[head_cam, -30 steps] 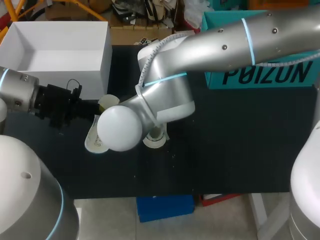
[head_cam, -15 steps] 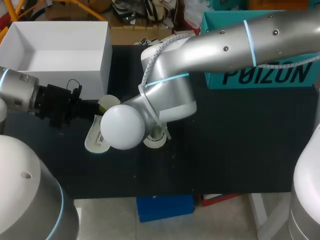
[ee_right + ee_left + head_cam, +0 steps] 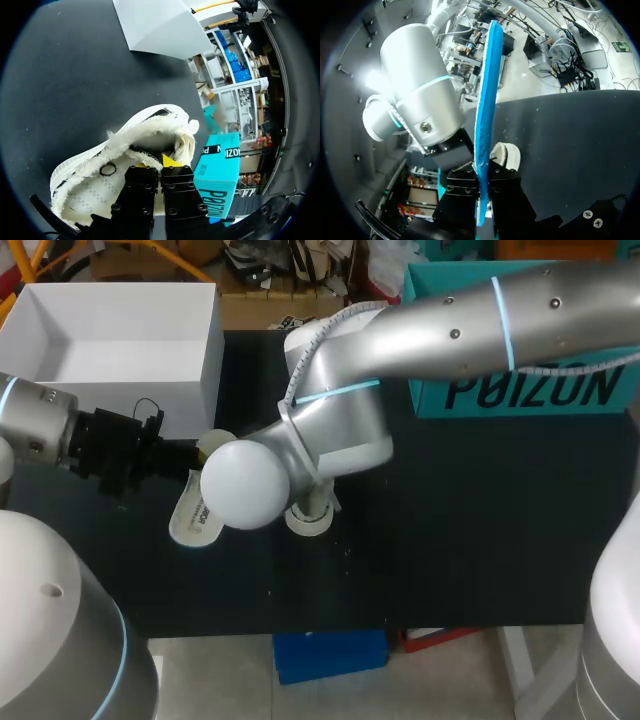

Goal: Take the shoe out of the shoebox, open the shoe tongue, remove and reinsert the insole, then place the shoe into the shoebox

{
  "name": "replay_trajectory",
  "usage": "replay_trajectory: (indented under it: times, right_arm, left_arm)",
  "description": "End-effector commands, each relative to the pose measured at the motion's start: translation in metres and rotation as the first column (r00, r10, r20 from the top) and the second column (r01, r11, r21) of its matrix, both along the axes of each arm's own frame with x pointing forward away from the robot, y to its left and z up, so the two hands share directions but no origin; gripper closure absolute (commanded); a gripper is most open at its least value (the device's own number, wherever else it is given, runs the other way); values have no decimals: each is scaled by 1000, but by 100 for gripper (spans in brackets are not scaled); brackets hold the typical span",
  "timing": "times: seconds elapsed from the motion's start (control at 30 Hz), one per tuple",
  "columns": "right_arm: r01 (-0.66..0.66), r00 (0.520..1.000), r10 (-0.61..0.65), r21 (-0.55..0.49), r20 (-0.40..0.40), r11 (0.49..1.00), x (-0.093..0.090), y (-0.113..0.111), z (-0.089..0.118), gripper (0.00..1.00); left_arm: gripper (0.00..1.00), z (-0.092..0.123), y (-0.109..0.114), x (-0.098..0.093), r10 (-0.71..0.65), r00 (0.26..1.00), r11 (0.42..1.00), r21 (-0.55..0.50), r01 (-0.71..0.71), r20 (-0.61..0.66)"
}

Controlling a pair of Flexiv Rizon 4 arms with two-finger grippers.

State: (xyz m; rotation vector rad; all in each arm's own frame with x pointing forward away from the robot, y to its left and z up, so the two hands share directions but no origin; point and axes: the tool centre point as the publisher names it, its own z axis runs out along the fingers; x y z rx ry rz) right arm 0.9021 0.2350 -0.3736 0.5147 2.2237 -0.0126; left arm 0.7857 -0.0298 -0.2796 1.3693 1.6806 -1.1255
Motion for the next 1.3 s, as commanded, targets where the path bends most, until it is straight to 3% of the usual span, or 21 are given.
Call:
replay_trajectory:
  times: [0.03, 0.67, 1.3]
  right_arm:
    - [-6, 1000, 6, -13, -1, 1000, 3, 1, 10, 100]
    - [-28, 999, 31, -81, 36, 996, 19, 3, 41, 100]
    - [-79, 996, 82, -139, 20, 987, 53, 12, 45, 100]
  left_arm:
    - [100, 0, 0, 0, -1, 1000, 1000, 4, 1, -1]
    - [100, 0, 0, 0, -1, 1000, 1000, 4, 1, -1]
    - [100, 0, 0, 0, -1, 1000, 1000, 4, 1, -1]
